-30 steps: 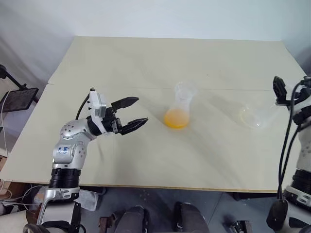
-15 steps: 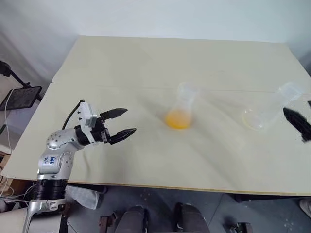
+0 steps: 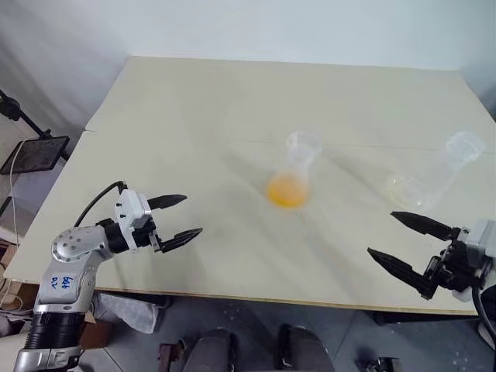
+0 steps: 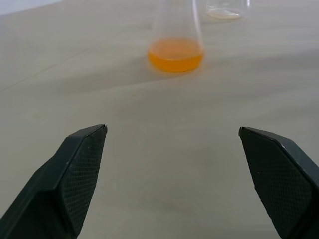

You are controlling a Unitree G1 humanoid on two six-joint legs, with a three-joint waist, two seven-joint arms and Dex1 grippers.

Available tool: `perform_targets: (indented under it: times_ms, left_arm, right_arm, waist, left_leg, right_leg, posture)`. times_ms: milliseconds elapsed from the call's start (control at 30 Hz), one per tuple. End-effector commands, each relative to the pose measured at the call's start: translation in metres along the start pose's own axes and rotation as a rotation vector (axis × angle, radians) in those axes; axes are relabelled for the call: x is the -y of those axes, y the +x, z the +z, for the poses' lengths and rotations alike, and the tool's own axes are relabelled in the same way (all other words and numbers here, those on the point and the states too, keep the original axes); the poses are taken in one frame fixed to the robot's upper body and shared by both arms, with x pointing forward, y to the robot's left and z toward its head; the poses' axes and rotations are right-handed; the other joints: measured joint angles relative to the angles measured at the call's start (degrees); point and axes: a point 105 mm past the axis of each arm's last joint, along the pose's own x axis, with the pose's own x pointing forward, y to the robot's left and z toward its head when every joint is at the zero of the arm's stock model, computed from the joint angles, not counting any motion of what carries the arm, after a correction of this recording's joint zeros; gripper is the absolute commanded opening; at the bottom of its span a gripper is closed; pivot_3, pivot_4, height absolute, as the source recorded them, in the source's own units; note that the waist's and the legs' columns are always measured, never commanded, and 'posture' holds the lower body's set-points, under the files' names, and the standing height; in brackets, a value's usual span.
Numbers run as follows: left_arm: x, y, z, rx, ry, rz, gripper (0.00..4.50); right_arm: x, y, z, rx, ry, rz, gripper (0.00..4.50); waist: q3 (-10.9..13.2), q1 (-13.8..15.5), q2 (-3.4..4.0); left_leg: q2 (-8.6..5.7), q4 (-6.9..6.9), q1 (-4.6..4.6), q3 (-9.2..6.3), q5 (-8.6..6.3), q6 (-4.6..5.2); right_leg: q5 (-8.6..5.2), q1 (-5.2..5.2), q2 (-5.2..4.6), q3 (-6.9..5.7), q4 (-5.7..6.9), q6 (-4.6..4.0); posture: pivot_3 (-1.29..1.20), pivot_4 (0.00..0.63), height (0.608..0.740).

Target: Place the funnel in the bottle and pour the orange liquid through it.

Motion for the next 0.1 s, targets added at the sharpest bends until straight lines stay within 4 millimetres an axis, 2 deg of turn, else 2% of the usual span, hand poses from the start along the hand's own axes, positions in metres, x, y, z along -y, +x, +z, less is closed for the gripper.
perform_targets:
  times_ms: [33,100]
  left_arm:
    - [0.0011,-0.0031,0.0091,0.020,0.023,0.021,4.50]
    - [0.0050,-0.0039,0.0072,0.003,0.015,0.000,4.50]
  right_arm:
    - [0.0013,-0.0078,0.0012,0.001,-0.049,0.007,4.48]
    - [0.0027,-0.0122,-0.0036,-0.016,-0.075,0.012,4.48]
  waist:
    - [0.00,-0.10,0.00]
    - [0.00,-0.12,0.00]
  left_leg:
    - [0.01,0.00,0.01,0.00,0.00,0.00]
    - [0.03,0.00,0.04,0.01,0.00,0.00]
  right_leg:
    - [0.00,0.01,0.00,0.00,0.00,0.00]
    - [0.00,0.01,-0.01,0.02,0.01,0.00]
  posture:
    - [0.00,0.150,0.740]
    - [0.00,0.150,0.740]
